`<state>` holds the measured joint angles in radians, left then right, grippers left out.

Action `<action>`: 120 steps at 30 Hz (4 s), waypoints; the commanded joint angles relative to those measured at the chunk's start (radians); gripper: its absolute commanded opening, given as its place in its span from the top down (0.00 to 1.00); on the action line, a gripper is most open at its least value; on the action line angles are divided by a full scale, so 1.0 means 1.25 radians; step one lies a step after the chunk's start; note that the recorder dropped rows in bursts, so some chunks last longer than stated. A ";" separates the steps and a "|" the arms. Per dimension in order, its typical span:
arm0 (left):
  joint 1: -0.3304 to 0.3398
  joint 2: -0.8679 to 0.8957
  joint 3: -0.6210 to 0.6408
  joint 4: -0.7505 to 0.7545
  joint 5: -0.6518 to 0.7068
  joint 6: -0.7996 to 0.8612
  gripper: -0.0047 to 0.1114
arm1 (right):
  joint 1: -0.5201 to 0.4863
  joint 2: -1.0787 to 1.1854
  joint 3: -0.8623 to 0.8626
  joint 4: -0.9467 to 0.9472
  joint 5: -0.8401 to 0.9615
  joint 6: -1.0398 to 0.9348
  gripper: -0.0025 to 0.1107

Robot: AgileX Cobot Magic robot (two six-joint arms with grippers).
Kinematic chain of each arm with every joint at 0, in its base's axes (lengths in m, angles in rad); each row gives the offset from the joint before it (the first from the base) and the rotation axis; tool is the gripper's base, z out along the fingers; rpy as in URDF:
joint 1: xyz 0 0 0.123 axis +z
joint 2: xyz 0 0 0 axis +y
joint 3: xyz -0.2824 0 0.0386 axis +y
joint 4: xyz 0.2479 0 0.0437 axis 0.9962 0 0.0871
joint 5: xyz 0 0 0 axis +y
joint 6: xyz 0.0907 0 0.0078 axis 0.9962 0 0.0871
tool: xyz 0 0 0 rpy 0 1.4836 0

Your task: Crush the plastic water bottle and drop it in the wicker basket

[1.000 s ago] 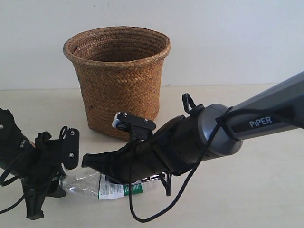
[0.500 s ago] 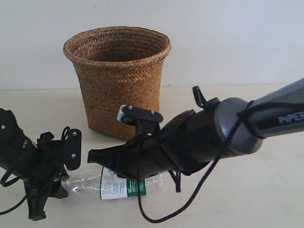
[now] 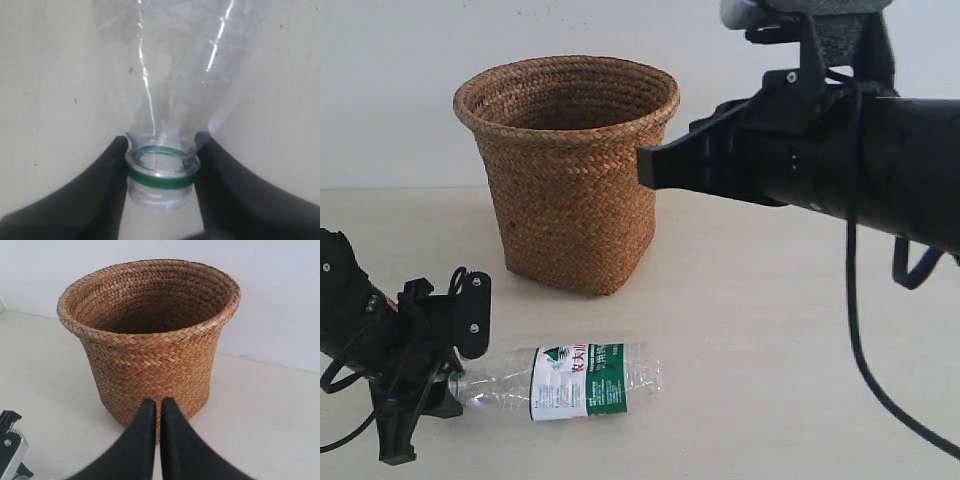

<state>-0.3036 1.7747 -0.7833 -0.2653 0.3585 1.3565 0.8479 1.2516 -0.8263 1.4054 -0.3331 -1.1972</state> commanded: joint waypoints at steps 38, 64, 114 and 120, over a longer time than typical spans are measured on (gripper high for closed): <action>-0.006 -0.004 0.001 -0.012 -0.037 -0.016 0.93 | -0.526 -0.640 0.033 -0.001 -0.194 -0.045 0.98; -0.006 -0.004 0.001 -0.012 -0.034 -0.016 0.93 | -0.560 -0.798 0.054 0.271 -0.247 -0.047 0.98; -0.006 -0.004 0.001 -0.033 -0.029 -0.016 0.93 | -0.560 -1.001 0.661 0.271 0.221 -0.047 0.98; -0.006 -0.004 0.001 -0.033 -0.030 -0.016 0.93 | -0.560 -1.001 0.661 0.271 0.236 -0.047 0.98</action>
<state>-0.3036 1.7747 -0.7833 -0.2920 0.3194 1.3462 0.1510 0.0060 -0.0038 1.7525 -0.0515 -1.2488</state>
